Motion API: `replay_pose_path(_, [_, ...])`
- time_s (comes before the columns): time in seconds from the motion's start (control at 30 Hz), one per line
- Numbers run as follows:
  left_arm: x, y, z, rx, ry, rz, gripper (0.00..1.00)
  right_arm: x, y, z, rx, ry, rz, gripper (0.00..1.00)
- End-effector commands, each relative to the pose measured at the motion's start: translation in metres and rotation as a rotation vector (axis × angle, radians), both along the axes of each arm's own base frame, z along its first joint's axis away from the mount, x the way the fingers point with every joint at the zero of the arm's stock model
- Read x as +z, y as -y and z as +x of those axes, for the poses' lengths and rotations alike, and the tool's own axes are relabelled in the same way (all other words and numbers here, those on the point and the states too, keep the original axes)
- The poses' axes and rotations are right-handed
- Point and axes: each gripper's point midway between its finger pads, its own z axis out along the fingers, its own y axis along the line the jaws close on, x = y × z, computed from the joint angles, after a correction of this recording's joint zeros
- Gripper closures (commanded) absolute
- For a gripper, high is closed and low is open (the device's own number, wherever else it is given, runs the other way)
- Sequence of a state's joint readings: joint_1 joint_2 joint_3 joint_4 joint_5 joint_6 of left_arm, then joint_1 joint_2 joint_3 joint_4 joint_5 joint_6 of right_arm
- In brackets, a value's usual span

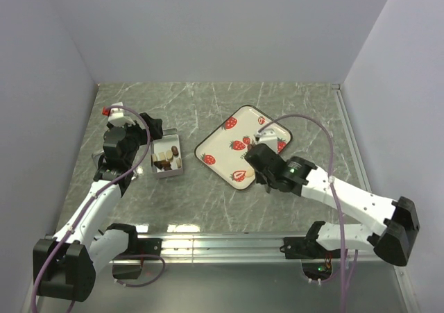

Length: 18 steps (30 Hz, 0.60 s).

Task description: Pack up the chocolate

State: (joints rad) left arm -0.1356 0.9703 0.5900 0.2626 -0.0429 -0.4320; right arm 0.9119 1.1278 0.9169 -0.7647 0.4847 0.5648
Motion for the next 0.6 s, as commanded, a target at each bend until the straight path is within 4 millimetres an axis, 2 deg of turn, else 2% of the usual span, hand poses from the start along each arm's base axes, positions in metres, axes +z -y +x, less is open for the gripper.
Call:
replay_pose_path(0.0, [0.024,0.002,0.002,-0.003,0.065,-0.008,0.01,0.045,-0.040,0.028,0.077,0.118,0.070,0.76])
replay_pose_path(0.03, [0.024,0.001,0.002,0.002,0.065,-0.007,0.00,0.043,-0.049,0.032,0.094,0.111,0.055,0.76])
replay_pose_path(0.07, [0.024,0.001,0.002,0.004,0.065,-0.007,0.01,0.058,-0.060,0.038,0.116,0.137,0.069,0.76])
replay_pose_path(0.13, [0.023,0.001,0.004,0.005,0.061,-0.005,0.01,0.067,-0.086,0.042,0.175,0.145,0.062,0.76])
replay_pose_path(0.2, [0.021,0.001,0.004,0.002,0.055,-0.004,0.01,0.072,-0.105,0.043,0.226,0.147,0.062,0.76])
replay_pose_path(0.23, [0.021,0.001,0.005,0.005,0.055,-0.004,0.01,0.066,-0.120,0.041,0.262,0.134,0.045,0.76])
replay_pose_path(0.27, [0.021,0.001,0.004,0.004,0.054,-0.006,0.01,0.078,-0.132,0.044,0.290,0.155,0.057,0.76])
replay_pose_path(0.3, [0.021,0.001,0.004,0.005,0.056,-0.006,0.01,0.079,-0.141,0.044,0.315,0.152,0.056,0.76])
replay_pose_path(0.33, [0.023,0.001,0.003,0.007,0.059,-0.006,0.01,0.082,-0.159,0.042,0.351,0.155,0.060,0.76])
replay_pose_path(0.37, [0.023,0.000,0.003,0.010,0.062,-0.006,0.01,0.083,-0.166,0.041,0.377,0.154,0.052,0.76])
replay_pose_path(0.4, [0.023,0.000,0.002,0.010,0.062,-0.005,0.01,0.075,-0.177,0.040,0.406,0.138,0.039,0.76])
replay_pose_path(0.43, [0.022,0.000,0.002,0.011,0.061,-0.004,0.01,0.083,-0.186,0.041,0.426,0.149,0.046,0.76])
replay_pose_path(0.5, [0.024,-0.001,0.002,0.014,0.065,-0.005,0.01,0.077,-0.203,0.036,0.470,0.134,0.033,0.76])
replay_pose_path(0.57, [0.024,-0.001,0.002,0.014,0.065,-0.003,0.01,0.083,-0.217,0.033,0.515,0.138,0.044,0.76])
